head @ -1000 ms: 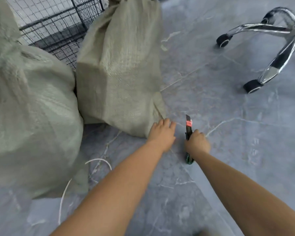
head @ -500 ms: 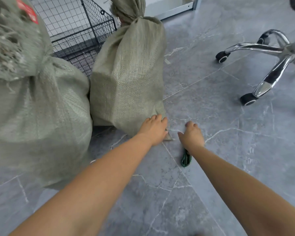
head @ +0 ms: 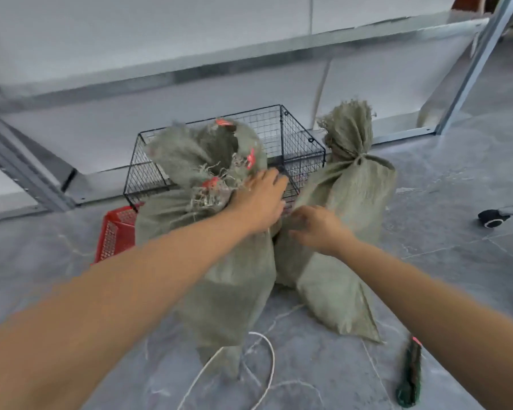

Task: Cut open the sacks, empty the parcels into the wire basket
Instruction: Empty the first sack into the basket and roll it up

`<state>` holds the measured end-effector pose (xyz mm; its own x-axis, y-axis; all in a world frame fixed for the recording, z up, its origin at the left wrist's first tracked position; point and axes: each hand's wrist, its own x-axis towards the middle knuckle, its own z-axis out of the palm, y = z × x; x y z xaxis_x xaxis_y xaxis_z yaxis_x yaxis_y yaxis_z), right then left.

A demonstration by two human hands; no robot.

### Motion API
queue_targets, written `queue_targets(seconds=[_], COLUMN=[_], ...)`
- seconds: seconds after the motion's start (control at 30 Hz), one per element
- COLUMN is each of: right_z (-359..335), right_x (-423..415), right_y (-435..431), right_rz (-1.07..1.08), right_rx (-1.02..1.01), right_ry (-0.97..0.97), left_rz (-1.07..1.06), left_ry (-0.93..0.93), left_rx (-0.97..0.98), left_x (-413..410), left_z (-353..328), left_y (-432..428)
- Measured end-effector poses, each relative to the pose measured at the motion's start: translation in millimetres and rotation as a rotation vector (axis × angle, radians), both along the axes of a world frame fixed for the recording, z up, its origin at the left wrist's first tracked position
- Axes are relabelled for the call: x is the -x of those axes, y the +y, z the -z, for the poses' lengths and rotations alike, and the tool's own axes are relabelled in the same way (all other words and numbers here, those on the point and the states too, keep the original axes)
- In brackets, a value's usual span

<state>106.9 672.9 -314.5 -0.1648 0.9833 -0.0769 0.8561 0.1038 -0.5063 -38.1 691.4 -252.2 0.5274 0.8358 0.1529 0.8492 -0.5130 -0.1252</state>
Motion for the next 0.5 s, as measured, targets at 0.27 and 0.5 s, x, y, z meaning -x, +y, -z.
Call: queue_targets(seconds=[0.27, 0.5], right_z=[17, 9], right_x=[77, 126], right_y=[22, 40], right_rz=[-0.133, -0.117], right_rx=[0.070, -0.046], right_ry=[0.112, 0.128], left_rz=[-0.225, -0.530], left_ry=[-0.087, -0.494], left_rx=[0.043, 0.460], left_x=[162, 156], left_z=[-13, 7], left_y=[-10, -27])
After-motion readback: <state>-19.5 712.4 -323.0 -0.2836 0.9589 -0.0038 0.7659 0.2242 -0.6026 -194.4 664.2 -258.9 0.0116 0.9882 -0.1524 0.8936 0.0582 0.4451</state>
